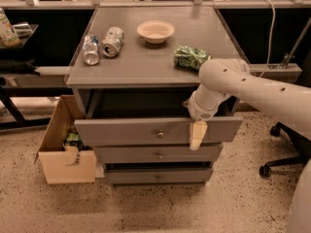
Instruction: Open top drawer
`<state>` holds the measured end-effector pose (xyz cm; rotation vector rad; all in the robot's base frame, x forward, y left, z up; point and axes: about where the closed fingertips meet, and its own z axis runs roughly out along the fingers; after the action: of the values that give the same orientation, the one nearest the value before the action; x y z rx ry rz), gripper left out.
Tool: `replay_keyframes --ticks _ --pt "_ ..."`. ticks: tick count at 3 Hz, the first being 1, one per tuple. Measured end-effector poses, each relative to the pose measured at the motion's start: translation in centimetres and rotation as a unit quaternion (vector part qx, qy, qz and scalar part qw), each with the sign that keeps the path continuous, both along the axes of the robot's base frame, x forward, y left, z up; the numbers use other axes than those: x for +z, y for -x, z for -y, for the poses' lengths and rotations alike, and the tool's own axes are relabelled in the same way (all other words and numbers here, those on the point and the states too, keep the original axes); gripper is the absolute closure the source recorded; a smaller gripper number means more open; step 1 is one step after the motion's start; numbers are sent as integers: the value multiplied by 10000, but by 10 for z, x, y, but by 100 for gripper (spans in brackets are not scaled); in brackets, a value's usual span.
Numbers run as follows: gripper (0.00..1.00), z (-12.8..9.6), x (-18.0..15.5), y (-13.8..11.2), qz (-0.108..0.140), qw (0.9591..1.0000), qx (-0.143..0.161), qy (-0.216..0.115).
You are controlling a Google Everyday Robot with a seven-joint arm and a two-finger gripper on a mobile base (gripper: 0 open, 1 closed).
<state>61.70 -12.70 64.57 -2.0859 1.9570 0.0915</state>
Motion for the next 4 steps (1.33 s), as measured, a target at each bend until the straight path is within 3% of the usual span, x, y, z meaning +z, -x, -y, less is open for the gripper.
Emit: replay_keyframes --ticks 2,3,4 --pt "0 -7 -14 31 -791 9967 65 -175" --pt "19 -20 -12 52 -1082 9936 221 -229" --pt "43 -28 -7 61 -1169 9922 327 -272"
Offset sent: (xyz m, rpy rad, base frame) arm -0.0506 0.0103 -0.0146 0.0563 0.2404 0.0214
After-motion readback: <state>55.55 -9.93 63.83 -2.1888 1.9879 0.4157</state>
